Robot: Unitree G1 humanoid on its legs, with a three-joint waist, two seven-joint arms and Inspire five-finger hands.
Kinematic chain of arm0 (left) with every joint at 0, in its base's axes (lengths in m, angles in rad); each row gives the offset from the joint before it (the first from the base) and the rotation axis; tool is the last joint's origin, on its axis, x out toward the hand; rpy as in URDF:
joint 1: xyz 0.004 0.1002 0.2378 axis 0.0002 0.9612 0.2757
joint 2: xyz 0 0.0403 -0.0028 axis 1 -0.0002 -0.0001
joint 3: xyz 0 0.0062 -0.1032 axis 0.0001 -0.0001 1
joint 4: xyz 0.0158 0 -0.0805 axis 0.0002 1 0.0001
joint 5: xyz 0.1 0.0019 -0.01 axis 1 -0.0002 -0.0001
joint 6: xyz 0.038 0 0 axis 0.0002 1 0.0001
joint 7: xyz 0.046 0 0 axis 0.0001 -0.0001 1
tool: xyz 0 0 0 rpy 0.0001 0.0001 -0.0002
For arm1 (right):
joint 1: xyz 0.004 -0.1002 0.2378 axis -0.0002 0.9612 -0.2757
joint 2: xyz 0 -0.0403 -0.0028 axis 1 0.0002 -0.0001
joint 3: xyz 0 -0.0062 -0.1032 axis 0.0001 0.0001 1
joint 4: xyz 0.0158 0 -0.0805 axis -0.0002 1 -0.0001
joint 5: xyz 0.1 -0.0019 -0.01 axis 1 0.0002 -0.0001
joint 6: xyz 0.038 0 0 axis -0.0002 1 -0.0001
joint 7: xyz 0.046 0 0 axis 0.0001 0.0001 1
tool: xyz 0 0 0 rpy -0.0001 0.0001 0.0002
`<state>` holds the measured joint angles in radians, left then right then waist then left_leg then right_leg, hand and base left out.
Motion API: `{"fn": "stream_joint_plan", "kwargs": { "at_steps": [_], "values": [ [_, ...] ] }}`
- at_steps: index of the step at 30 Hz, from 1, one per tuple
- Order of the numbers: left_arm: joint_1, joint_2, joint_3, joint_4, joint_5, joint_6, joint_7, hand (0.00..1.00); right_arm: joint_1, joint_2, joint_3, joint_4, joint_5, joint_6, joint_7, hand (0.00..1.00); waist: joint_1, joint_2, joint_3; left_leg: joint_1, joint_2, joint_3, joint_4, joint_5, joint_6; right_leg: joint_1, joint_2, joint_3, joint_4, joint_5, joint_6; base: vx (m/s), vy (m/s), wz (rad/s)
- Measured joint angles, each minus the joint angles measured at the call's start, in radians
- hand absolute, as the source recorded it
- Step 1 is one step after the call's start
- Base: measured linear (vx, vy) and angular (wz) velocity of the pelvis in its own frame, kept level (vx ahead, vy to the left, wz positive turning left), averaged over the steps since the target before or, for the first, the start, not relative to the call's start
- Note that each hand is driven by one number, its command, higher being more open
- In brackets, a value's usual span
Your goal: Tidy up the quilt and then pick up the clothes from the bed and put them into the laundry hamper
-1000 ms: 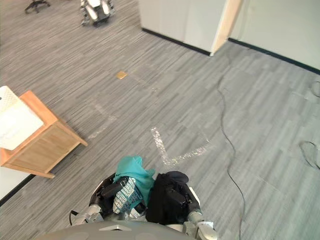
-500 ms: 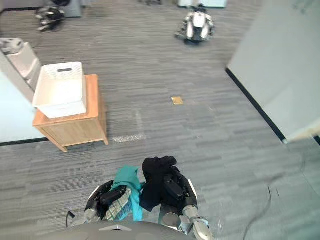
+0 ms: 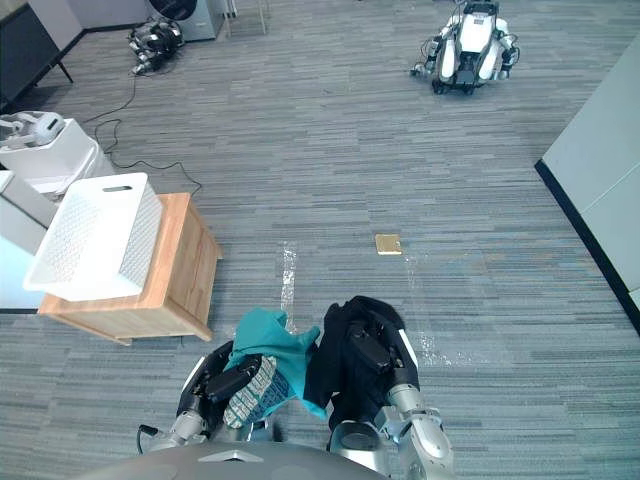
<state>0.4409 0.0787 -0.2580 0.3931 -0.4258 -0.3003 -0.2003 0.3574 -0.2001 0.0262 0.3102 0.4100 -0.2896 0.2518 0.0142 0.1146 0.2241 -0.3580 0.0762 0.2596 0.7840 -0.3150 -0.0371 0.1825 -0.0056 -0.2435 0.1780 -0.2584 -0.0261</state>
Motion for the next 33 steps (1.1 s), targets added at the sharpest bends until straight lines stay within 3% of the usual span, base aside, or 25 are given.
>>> {"fn": "stream_joint_plan", "kwargs": {
  "at_steps": [1, 2, 3, 4, 5, 6, 8, 9, 10, 11, 12, 13, 14, 16, 19, 20, 21, 22, 23, 24, 27, 29, 30, 32, 33],
  "values": [
    [0.0, 0.0, 0.0, -0.001, -0.001, 0.0, 0.0, 0.0, 0.001, -0.001, -0.004, -0.003, 0.0, 0.0, 0.005, 0.0, 0.002, -0.003, -0.001, 0.002, -0.006, 0.049, -0.089, 0.016, 0.001, 0.028, -0.001, -0.007, -0.019, -0.004, 0.007, 0.65, -0.046, 0.0],
    [-0.002, 0.0, -0.001, 0.0, -0.001, 0.002, 0.002, 0.0, 0.003, -0.004, -0.012, -0.006, -0.001, 0.0, 0.009, 0.0, 0.004, -0.007, -0.002, 0.018, -0.03, 0.13, -0.287, 0.089, 0.015, 0.072, -0.001, -0.022, -0.053, -0.013, 0.032, 0.67, -0.022, 0.04],
    [-0.003, 0.002, -0.002, 0.003, -0.001, 0.003, 0.003, 0.0, 0.006, -0.004, -0.02, -0.002, -0.001, 0.0, 0.011, 0.0, 0.006, -0.013, -0.001, 0.036, -0.055, 0.178, -0.404, 0.192, 0.072, 0.107, -0.003, -0.027, -0.067, -0.028, 0.054, 0.8, -0.011, 0.09],
    [-0.015, 0.005, 0.0, 0.023, -0.001, 0.003, 0.008, 0.0, 0.004, 0.001, -0.025, 0.022, -0.002, 0.007, 0.01, 0.0, 0.011, -0.046, -0.008, 0.083, -0.096, 0.203, -0.463, 0.264, 0.238, 0.146, -0.022, -0.026, -0.076, -0.043, 0.076, 0.53, 0.0, 0.18],
    [-0.027, 0.006, 0.0, 0.042, 0.0, 0.004, 0.012, 0.0, 0.0, 0.007, -0.023, 0.037, -0.002, 0.01, 0.01, 0.0, 0.01, -0.067, -0.02, 0.091, -0.12, 0.203, -0.476, 0.259, 0.239, 0.149, -0.04, -0.028, -0.075, -0.043, 0.079, 0.68, 0.031, 0.2],
    [-0.044, 0.01, 0.002, 0.062, -0.001, 0.003, 0.016, 0.0, -0.001, 0.004, -0.013, 0.043, -0.003, 0.012, 0.01, 0.0, 0.011, -0.068, -0.035, 0.085, -0.114, 0.2, -0.432, 0.216, 0.274, 0.141, -0.053, -0.024, -0.054, -0.015, 0.106, 0.54, 0.04, 0.26],
    [-0.048, 0.015, 0.022, 0.06, 0.004, 0.001, 0.016, 0.0, -0.004, 0.028, -0.002, 0.049, -0.012, 0.019, 0.021, 0.0, 0.019, -0.086, -0.024, 0.096, -0.061, 0.229, -0.29, 0.144, 0.299, 0.143, -0.044, -0.028, 0.076, 0.077, 0.118, 0.67, 0.066, 0.24],
    [-0.04, 0.028, 0.023, 0.053, 0.01, -0.012, 0.016, 0.0, 0.02, 0.044, 0.008, 0.044, -0.011, 0.017, 0.028, 0.0, 0.032, -0.103, -0.029, 0.16, -0.074, 0.22, -0.352, 0.13, 0.24, 0.074, -0.067, -0.026, 0.315, 0.122, 0.171, 0.51, 0.078, 0.12],
    [-0.035, 0.034, 0.022, 0.052, 0.017, -0.013, 0.017, 0.0, 0.029, 0.042, 0.016, 0.043, -0.011, 0.012, 0.037, 0.0, 0.036, -0.106, -0.033, 0.227, -0.094, 0.191, -0.417, 0.093, 0.208, 0.015, -0.092, -0.023, 0.477, 0.159, 0.21, 0.59, 0.08, 0.33],
    [-0.04, 0.06, 0.022, 0.068, 0.039, -0.015, 0.031, 0.0, 0.026, 0.051, 0.038, 0.054, -0.012, 0.012, 0.049, 0.0, 0.02, -0.152, -0.041, 0.29, -0.142, 0.149, -0.478, 0.088, 0.208, -0.113, -0.153, -0.006, 0.764, 0.139, 0.186, 0.5, 0.009, 0.51],
    [-0.044, 0.068, 0.023, 0.078, 0.045, -0.013, 0.043, 0.0, 0.024, 0.05, 0.046, 0.055, -0.013, 0.012, 0.055, 0.0, 0.006, -0.156, -0.04, 0.316, -0.155, 0.123, -0.495, 0.084, 0.207, -0.166, -0.167, -0.006, 0.861, 0.121, 0.155, 0.6, -0.024, 0.99],
    [-0.047, 0.08, 0.02, 0.091, 0.051, -0.003, 0.066, 0.0, 0.029, 0.048, 0.054, 0.052, -0.013, 0.012, 0.063, 0.0, -0.011, -0.142, -0.032, 0.37, -0.16, 0.072, -0.521, 0.079, 0.202, -0.259, -0.186, -0.027, 0.957, 0.085, 0.096, 0.47, -0.068, 1.26],
    [-0.047, 0.096, 0.018, 0.085, 0.044, 0.019, 0.084, 0.0, 0.048, 0.047, 0.06, 0.038, -0.013, 0.01, 0.067, 0.0, -0.027, -0.132, -0.025, 0.422, -0.158, 0.005, -0.553, 0.079, 0.201, -0.333, -0.184, -0.028, 0.953, 0.051, 0.054, 0.46, -0.081, 1.4],
    [-0.051, 0.13, 0.024, 0.064, 0.034, 0.052, 0.105, 0.0, 0.093, 0.047, 0.081, 0.017, -0.013, -0.007, 0.074, 0.0, -0.055, -0.124, -0.019, 0.486, -0.158, -0.126, -0.565, 0.079, 0.2, -0.432, -0.183, 0.024, 0.82, 0.009, 0.056, 0.45, -0.168, 1.87],
    [-0.061, 0.16, 0.033, 0.001, 0.021, 0.111, 0.116, 0.0, 0.129, 0.037, 0.104, -0.009, -0.013, -0.008, 0.076, 0.0, -0.066, -0.111, -0.015, 0.524, -0.126, -0.288, -0.552, 0.053, 0.174, -0.473, -0.137, 0.144, 0.534, 0.018, 0.072, 0.41, -0.251, 1.97],
    [-0.059, 0.175, 0.044, -0.045, 0.0, 0.147, 0.116, 0.0, 0.148, 0.036, 0.104, -0.036, -0.006, -0.008, 0.084, 0.0, -0.072, -0.102, -0.019, 0.514, -0.108, -0.361, -0.524, 0.014, 0.14, -0.478, -0.111, 0.234, 0.378, 0.044, 0.106, 0.4, -0.358, 2.07],
    [-0.055, 0.183, 0.058, -0.08, 0.001, 0.169, 0.112, 0.0, 0.173, 0.036, 0.106, -0.062, 0.006, -0.016, 0.092, 0.0, -0.069, -0.117, -0.029, 0.502, -0.104, -0.421, -0.481, -0.04, 0.1, -0.471, -0.104, 0.325, 0.236, 0.078, 0.155, 0.49, -0.453, 1.94],
    [-0.045, 0.189, 0.064, -0.095, 0.0, 0.176, 0.112, 0.0, 0.183, 0.038, 0.112, -0.073, 0.009, -0.021, 0.095, 0.0, -0.062, -0.132, -0.034, 0.502, -0.107, -0.444, -0.459, -0.069, 0.086, -0.463, -0.106, 0.355, 0.193, 0.093, 0.171, 0.52, -0.528, 1.63],
    [-0.02, 0.193, 0.072, -0.097, 0.001, 0.18, 0.112, 0.0, 0.196, 0.039, 0.126, -0.083, 0.008, -0.036, 0.104, 0.0, -0.058, -0.144, -0.047, 0.508, -0.103, -0.478, -0.407, -0.125, 0.058, -0.453, -0.102, 0.365, 0.227, 0.196, 0.173, 0.42, -0.447, 1.17],
    [0.001, 0.157, 0.073, -0.086, 0.001, 0.189, 0.112, 0.0, 0.193, 0.017, 0.129, -0.086, 0.008, -0.047, 0.107, 0.0, -0.044, -0.102, -0.065, 0.502, -0.048, -0.448, -0.366, -0.144, 0.039, -0.453, -0.081, 0.309, 0.286, 0.143, 0.148, 0.41, -0.414, 0.96],
    [0.048, 0.089, 0.065, -0.09, 0.005, 0.183, 0.097, 0.0, 0.182, -0.019, 0.157, -0.138, 0.007, -0.052, 0.102, 0.0, -0.046, -0.043, -0.069, 0.45, 0.036, -0.316, -0.278, -0.107, 0.007, -0.418, -0.083, 0.192, 0.308, 0.109, 0.122, 0.36, -0.311, 1.04],
    [0.049, 0.066, 0.065, -0.094, 0.006, 0.177, 0.083, 0.0, 0.186, -0.025, 0.18, -0.183, -0.004, -0.05, 0.084, 0.0, -0.047, -0.035, -0.06, 0.386, 0.087, -0.208, -0.144, -0.023, -0.015, -0.331, -0.105, 0.107, 0.259, 0.101, 0.108, 0.27, -0.23, 1.34],
    [0.05, 0.063, 0.065, -0.118, 0.005, 0.171, 0.066, 0.0, 0.199, -0.023, 0.189, -0.229, -0.011, -0.048, 0.062, 0.0, -0.038, -0.05, -0.052, 0.345, 0.147, -0.09, -0.051, -0.019, -0.029, -0.237, -0.124, 0.042, 0.182, 0.1, 0.106, 0.15, -0.15, 1.22],
    [0.058, 0.063, 0.065, -0.153, 0.005, 0.163, 0.053, 0.0, 0.2, -0.021, 0.183, -0.267, -0.01, -0.048, 0.046, 0.0, -0.032, -0.049, -0.059, 0.33, 0.178, 0.028, -0.075, -0.026, -0.015, -0.172, -0.136, -0.021, 0.121, 0.1, 0.106, 0.12, -0.106, 1.12],
    [0.059, 0.061, 0.065, -0.17, 0.005, 0.144, 0.046, 0.0, 0.182, -0.02, 0.171, -0.273, -0.01, -0.048, 0.045, 0.0, -0.028, -0.05, -0.062, 0.329, 0.173, 0.093, -0.18, -0.03, -0.005, -0.139, -0.146, -0.057, 0.082, 0.097, 0.103, 0.11, -0.014, 1.0]
  ]
}}
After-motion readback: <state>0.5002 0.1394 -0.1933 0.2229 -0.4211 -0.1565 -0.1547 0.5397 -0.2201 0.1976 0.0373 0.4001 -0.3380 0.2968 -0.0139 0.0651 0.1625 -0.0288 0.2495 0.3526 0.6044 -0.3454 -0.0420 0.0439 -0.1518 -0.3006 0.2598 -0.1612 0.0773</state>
